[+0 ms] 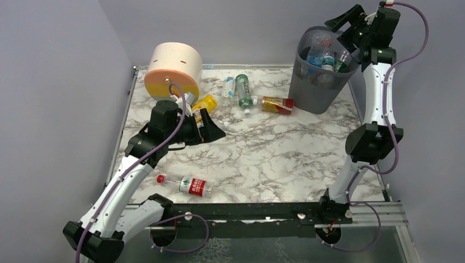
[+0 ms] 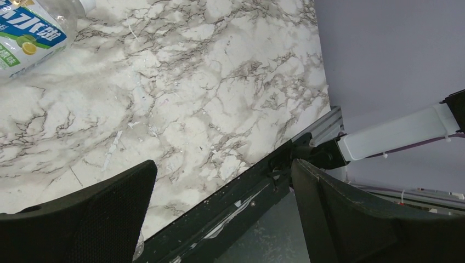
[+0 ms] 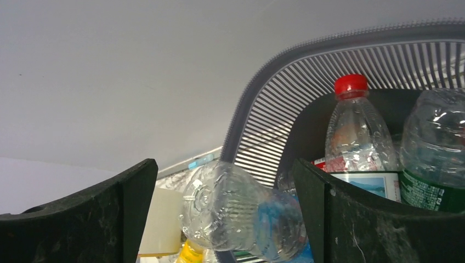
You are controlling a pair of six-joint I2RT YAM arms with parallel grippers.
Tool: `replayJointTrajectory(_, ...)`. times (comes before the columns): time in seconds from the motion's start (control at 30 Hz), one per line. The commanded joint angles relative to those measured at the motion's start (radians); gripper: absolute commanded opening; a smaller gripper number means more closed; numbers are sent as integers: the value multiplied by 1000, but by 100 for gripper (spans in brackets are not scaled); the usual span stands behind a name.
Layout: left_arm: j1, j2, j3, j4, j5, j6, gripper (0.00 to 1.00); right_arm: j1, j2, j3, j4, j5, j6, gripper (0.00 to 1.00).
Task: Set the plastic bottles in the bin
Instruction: Place the plastic bottle in the trash bin, then pick up the plastic bottle at the center of the board.
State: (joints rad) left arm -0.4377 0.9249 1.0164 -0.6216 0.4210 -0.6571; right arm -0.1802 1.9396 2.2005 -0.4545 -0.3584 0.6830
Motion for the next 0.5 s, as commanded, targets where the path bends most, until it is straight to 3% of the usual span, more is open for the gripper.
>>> replayJointTrajectory(0.0,7,-4,6,-26,-18,3,99,-18,-31,7,-37,7,-24,96)
replayJointTrajectory(0.23,6,-22,7,-98,-41,-96,99,-18,-84,29,-93,-41,-43,97)
replayJointTrajectory(0.47,7,-78,-3,-159,-94,-189,99,-7,-261,-170,-43,-168,-66,97)
